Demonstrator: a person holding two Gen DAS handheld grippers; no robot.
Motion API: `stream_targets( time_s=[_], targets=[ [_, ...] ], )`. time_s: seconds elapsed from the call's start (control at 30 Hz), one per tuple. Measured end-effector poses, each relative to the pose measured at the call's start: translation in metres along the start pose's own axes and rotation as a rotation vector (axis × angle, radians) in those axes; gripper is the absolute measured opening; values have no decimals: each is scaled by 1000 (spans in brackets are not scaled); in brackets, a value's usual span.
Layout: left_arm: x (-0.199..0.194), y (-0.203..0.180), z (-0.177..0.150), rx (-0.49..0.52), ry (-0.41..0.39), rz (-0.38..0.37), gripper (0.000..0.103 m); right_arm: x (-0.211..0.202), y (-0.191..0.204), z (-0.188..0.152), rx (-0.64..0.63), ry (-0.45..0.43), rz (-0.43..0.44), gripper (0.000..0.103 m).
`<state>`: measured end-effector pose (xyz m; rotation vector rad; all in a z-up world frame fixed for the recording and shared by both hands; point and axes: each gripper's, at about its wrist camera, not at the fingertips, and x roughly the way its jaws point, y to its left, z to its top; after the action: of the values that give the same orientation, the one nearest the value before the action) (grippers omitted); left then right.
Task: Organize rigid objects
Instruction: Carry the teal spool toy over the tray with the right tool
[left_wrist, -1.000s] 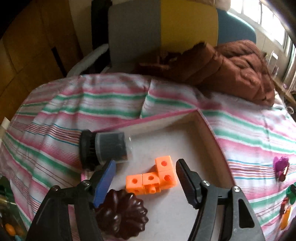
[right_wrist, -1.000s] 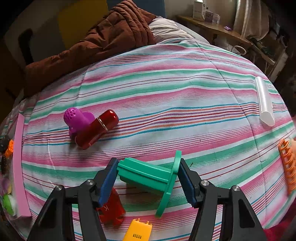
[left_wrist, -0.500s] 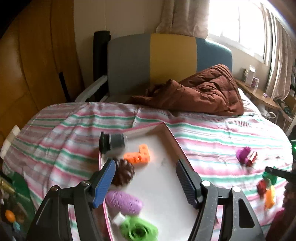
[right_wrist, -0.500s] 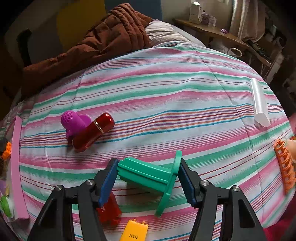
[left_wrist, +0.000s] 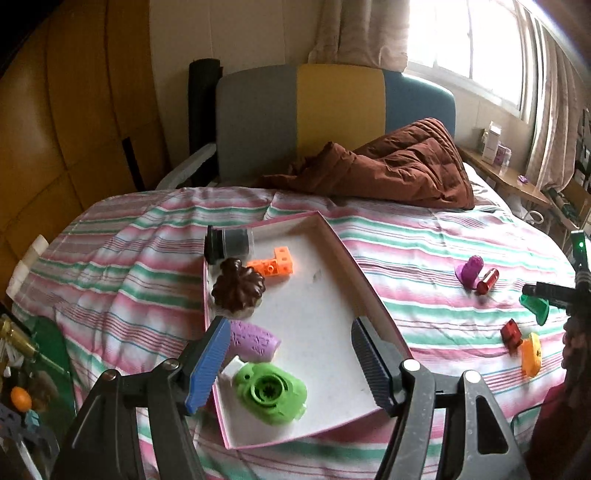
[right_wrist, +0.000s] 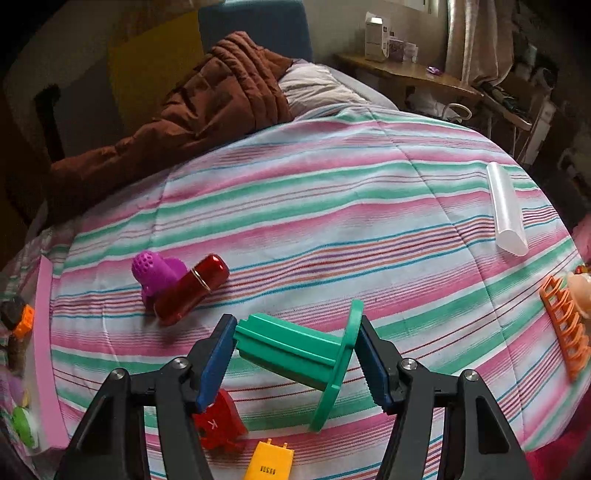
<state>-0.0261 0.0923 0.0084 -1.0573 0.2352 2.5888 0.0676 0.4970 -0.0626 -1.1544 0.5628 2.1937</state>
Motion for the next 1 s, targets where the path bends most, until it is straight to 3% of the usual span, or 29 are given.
stream_targets(
  time_s=[0.43, 0.67, 1.0],
  targets=[
    [-17, 14, -14, 21, -21, 31, 69, -18, 24, -4, -61, -62, 121, 64],
    [-24, 30, -16, -2, -38, 38, 69, -40, 77, -13, -166, -88, 189, 64],
    [-25, 46, -24, -33, -29, 52, 69, -69, 162, -38, -289, -80, 379, 64]
  ],
)
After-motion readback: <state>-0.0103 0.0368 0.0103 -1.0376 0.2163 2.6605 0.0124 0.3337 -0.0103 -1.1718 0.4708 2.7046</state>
